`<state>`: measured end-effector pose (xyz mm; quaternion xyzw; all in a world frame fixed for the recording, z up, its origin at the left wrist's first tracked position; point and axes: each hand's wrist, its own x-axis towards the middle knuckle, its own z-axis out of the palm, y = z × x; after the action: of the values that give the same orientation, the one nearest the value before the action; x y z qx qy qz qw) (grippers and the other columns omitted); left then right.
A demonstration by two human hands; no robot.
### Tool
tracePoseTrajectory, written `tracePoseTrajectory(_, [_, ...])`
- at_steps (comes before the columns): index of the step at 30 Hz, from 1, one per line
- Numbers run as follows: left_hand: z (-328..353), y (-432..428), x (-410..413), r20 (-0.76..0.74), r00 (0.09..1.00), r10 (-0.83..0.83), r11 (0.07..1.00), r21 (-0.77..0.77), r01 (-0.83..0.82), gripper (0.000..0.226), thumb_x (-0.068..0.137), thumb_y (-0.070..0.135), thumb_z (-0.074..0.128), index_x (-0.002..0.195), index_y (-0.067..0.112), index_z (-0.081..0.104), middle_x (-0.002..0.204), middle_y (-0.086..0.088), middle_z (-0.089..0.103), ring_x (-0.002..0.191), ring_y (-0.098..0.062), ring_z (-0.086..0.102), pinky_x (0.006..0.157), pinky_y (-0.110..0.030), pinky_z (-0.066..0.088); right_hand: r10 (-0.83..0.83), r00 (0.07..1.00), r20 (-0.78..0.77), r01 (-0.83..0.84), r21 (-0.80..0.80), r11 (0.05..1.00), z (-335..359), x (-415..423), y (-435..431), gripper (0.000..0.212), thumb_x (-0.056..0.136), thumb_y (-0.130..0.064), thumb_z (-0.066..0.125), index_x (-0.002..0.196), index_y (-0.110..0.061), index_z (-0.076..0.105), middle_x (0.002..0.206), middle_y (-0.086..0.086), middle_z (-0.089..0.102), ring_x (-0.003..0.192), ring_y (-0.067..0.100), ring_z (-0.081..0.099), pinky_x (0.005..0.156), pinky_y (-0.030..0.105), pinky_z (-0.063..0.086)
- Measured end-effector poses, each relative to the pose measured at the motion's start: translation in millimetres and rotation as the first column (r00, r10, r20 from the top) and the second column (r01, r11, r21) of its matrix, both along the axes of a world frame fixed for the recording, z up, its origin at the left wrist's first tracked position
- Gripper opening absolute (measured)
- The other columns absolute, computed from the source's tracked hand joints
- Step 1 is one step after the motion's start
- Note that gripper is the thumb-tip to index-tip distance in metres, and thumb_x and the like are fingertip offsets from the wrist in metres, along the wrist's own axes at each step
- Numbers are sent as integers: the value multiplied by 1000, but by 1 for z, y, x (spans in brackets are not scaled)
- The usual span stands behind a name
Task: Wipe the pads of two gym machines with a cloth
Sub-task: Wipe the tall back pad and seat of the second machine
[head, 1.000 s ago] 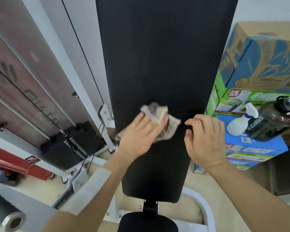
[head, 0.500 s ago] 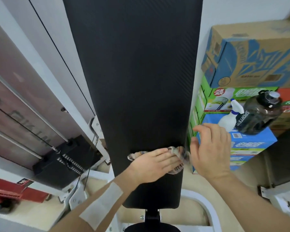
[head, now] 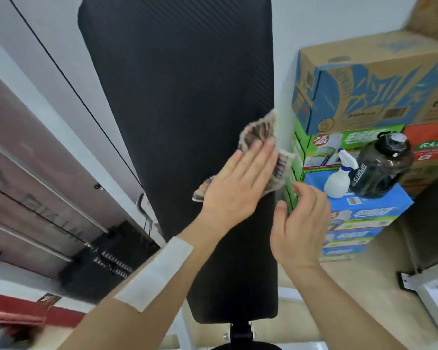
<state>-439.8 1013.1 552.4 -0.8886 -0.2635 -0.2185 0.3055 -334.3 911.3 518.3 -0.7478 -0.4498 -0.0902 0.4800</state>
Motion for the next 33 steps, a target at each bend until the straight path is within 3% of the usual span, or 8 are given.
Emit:
tracePoseTrajectory(3, [-60,-18,-19,-467,868,-166,986,-51,162,56,101,26,26,155,10,29,163,-7,23,152,-23,18,124,-42,-9,-32,989,-144,30,-19,999,-15,-11,-11,44,88,-23,47,129,-6,51,123,15,55,113,32,48,98,43,37])
tracePoseTrajectory(5, [-67,-22,-38,-556,816,-160,987,-90,132,56,100,26,25,155,12,27,162,-4,28,150,-20,26,124,-41,-8,-33,986,-164,25,-48,999,-25,-18,-20,44,88,-24,47,128,-7,52,122,13,55,111,30,48,96,37,35])
tracePoseTrajectory(9, [4,8,-53,-384,911,-147,988,-17,152,58,97,22,30,154,9,24,157,-10,38,143,-26,39,121,-41,5,-54,981,-188,34,-105,994,-26,-24,-23,47,86,-27,47,129,-8,51,120,11,54,108,28,49,93,39,39])
tracePoseTrajectory(17, [109,44,3,165,985,43,995,80,-57,61,103,15,45,156,2,18,164,-18,17,153,-32,14,125,-44,9,-59,947,-315,75,41,996,21,-22,-1,52,91,-15,58,140,-11,44,130,9,49,120,20,44,99,32,37])
tracePoseTrajectory(23, [39,8,29,-176,971,-164,986,-12,165,50,103,18,35,150,2,36,157,-17,37,147,-30,32,125,-43,13,186,931,-314,-77,331,940,32,-4,15,59,100,-31,34,153,-5,27,156,3,30,144,5,24,117,21,20])
tracePoseTrajectory(25, [36,6,29,-143,971,-193,979,-92,182,39,103,12,41,139,2,52,149,-18,48,142,-29,42,122,-46,24,384,807,-449,-223,370,902,25,-15,20,57,102,-28,33,155,-11,21,156,-17,22,144,-8,18,118,18,19])
tracePoseTrajectory(28, [53,5,24,4,960,-280,952,-125,278,17,98,7,53,104,0,68,125,-20,63,122,-31,59,106,-44,44,458,700,-548,-263,398,879,16,-32,25,57,102,-29,33,156,-21,18,157,-18,25,145,-5,23,121,31,24])
tracePoseTrajectory(33, [100,20,-12,-110,959,-260,963,-95,251,18,94,19,61,102,9,73,124,-12,67,131,-31,54,115,-46,37,166,935,-314,-138,108,985,41,-41,47,77,97,-66,17,158,-19,5,154,12,28,136,22,37,111,43,38])
